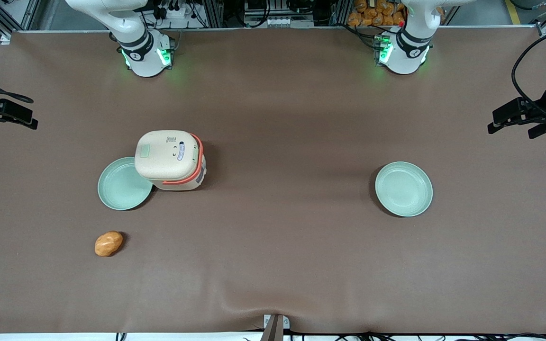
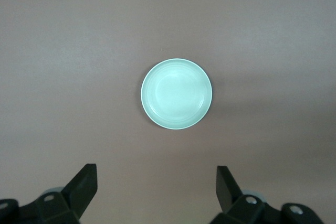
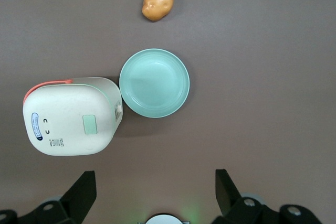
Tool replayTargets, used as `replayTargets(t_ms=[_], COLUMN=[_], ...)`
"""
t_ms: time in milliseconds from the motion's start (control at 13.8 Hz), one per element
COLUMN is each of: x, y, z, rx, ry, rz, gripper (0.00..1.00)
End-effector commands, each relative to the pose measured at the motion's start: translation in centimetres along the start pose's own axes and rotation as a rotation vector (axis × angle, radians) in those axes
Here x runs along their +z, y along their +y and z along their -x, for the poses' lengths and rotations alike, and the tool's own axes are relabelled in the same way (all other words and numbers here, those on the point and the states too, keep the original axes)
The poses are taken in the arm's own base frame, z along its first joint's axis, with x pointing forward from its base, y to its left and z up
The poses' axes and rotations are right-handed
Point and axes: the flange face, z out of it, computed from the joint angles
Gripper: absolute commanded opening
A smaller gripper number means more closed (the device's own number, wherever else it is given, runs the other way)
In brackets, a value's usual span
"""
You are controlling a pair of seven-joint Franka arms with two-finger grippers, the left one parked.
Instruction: Press rice cooker button with right arm
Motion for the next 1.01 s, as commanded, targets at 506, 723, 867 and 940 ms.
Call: replayTargets(t_ms=[506,723,867,940], x=[-1.2,-0.8,-0.5,-0.2], y=[-1.6,-2.7,-4.1,-5.3], z=[0.7,0.4,0.2,0.1], rx=[-0.031,-0.062,-0.086,-0.109], ry=[0.024,0.019,0.013,0.010], rz=[-0.003,-0.006,-0.010,-0.007], gripper=[1.00,1.00,1.00,1.00])
